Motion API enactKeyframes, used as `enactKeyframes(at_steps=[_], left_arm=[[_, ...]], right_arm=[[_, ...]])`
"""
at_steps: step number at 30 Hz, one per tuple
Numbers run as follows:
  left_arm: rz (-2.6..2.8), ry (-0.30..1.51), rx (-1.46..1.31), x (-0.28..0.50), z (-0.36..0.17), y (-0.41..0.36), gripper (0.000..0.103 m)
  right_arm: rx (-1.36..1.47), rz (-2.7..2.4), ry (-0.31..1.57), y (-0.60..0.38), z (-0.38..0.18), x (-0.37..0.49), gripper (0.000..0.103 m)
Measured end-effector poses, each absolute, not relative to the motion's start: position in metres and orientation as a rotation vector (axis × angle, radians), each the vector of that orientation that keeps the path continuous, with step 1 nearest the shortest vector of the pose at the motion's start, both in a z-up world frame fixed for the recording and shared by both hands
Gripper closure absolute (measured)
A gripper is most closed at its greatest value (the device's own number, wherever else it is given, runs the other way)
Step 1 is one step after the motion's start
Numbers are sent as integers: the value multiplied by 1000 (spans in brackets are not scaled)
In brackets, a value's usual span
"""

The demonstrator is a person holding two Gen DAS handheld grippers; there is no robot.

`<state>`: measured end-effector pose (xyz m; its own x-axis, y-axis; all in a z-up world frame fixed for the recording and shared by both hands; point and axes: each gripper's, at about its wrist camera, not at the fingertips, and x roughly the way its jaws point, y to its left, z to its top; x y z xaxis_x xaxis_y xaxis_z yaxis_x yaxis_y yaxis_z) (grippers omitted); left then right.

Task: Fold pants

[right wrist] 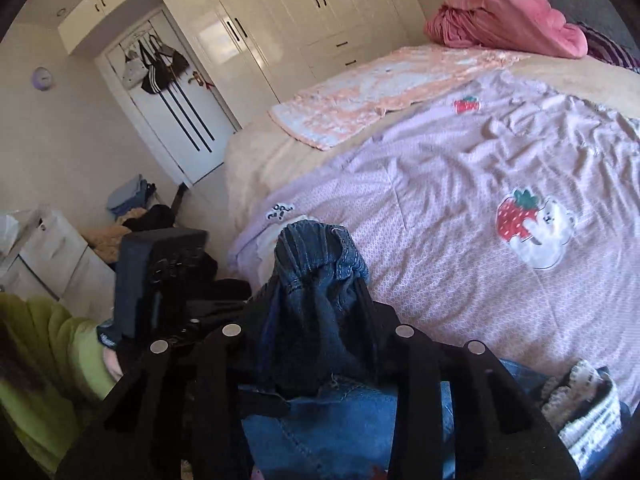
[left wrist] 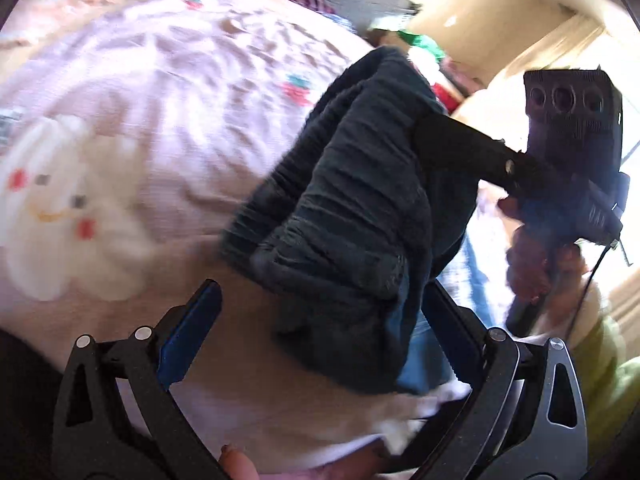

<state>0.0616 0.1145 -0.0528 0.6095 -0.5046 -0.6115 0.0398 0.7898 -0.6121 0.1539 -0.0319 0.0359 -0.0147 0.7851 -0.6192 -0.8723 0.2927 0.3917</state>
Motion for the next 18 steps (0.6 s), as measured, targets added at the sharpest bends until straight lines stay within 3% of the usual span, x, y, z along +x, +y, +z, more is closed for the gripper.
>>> enactKeyframes(at_steps=[2,4,7,10,18], left_arm=[[-396,852,-626,67,-49,109,22],[-451,854,-627,72,-44,99,45],[-500,856,-625,78,-36,84,60],[-508,843,-591,83,-23,65,67],[-457,872,-480,97,-3,2,67]], right_arm=[[-126,1311,863,-43,44,151,70],[-135,1302,839,-56,51,148,70],[-142,1281,808,-77,59,147,70],[-134,1254,779,-101,64,150,70],[-114,1164,717,-166,66,158,70]])
